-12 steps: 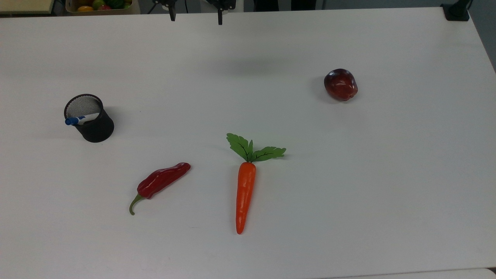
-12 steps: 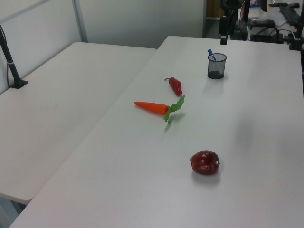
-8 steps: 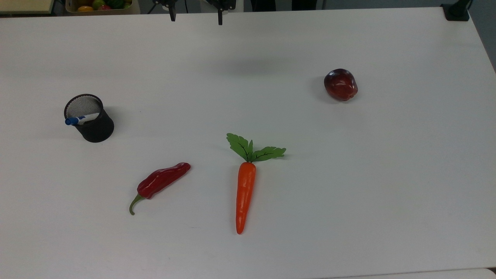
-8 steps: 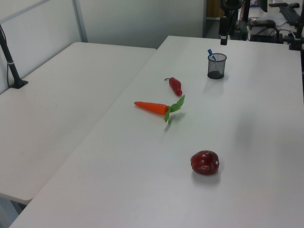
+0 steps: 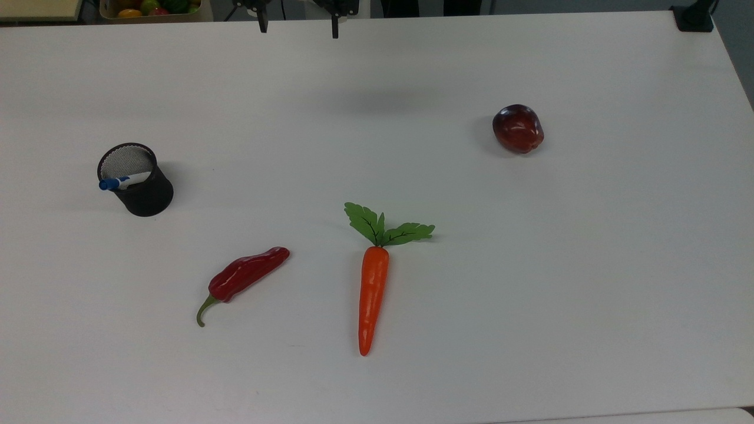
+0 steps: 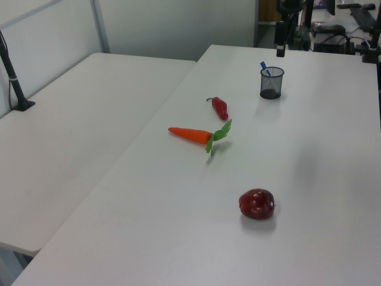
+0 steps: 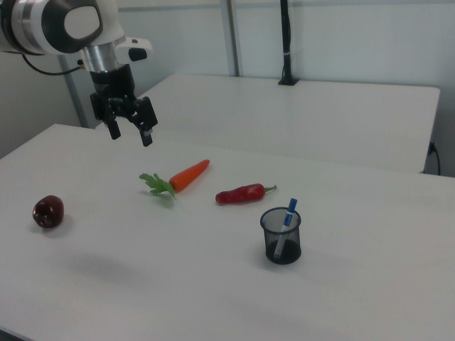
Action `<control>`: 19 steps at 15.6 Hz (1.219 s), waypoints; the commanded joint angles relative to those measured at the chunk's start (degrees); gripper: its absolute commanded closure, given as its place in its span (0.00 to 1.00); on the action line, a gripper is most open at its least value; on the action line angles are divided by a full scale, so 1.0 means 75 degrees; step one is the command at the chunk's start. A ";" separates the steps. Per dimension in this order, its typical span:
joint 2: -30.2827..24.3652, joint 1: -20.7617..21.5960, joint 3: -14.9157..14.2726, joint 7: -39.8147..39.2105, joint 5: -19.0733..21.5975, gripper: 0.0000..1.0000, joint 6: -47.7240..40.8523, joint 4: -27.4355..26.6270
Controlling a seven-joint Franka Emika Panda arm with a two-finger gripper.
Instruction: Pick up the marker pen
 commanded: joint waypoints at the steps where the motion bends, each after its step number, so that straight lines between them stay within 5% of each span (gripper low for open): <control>1: -0.0125 0.0015 -0.0154 -0.0204 0.0150 0.00 -0.0311 -0.0067; 9: 0.0109 -0.1226 -0.0154 -0.0930 0.0057 0.00 -0.0113 0.0086; 19: 0.1328 -0.2692 -0.0154 -0.1387 0.0033 0.00 0.2581 0.0109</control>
